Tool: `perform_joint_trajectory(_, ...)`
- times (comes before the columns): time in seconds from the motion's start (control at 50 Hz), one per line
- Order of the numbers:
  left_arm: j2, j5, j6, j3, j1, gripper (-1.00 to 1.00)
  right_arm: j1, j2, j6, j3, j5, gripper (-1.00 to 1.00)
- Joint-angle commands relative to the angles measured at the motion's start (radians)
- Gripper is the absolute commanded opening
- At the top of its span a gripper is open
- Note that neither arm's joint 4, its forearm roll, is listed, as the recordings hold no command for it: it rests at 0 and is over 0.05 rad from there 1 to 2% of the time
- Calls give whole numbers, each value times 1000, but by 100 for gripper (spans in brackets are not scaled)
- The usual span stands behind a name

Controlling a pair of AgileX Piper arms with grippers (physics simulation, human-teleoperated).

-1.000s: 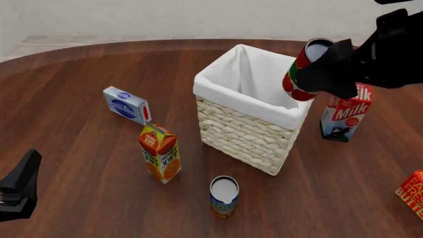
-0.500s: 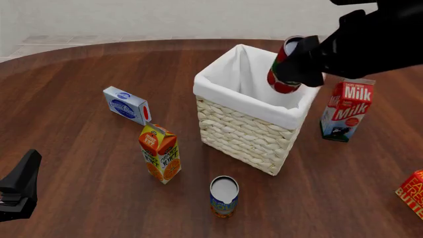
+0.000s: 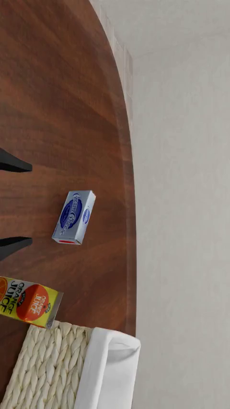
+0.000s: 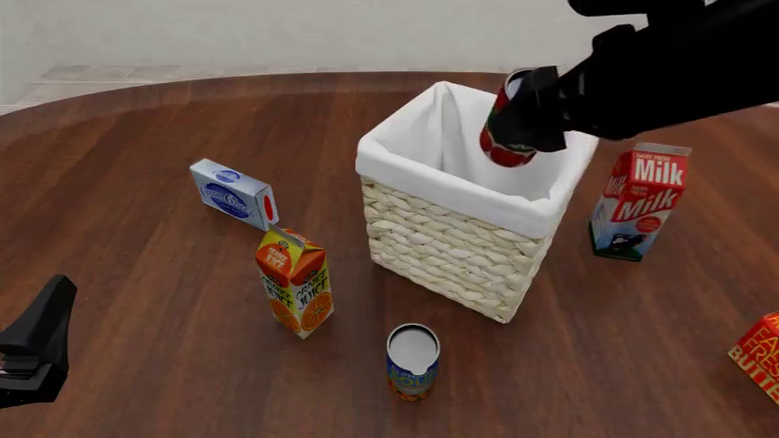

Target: Pick up the tomato sauce, and put it in the basket.

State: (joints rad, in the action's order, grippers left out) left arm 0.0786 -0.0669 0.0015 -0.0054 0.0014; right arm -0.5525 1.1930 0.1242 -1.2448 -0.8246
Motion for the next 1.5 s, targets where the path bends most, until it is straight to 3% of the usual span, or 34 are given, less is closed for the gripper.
perform_joint_trajectory(0.02,0,0,0,0,0,100,11,44,21,-21,17,-100)
perform_joint_trajectory(0.28,0,0,0,0,0,100,56,103,7,-51,37,-100)
perform_joint_trajectory(0.32,0,0,0,0,0,100,91,114,-39,-58,36,-100)
perform_joint_trajectory(0.44,0,0,0,0,0,100,84,129,-2,-50,54,-100)
perform_joint_trajectory(1.5,0,0,0,0,0,100,119,296,15,-144,59,-100)
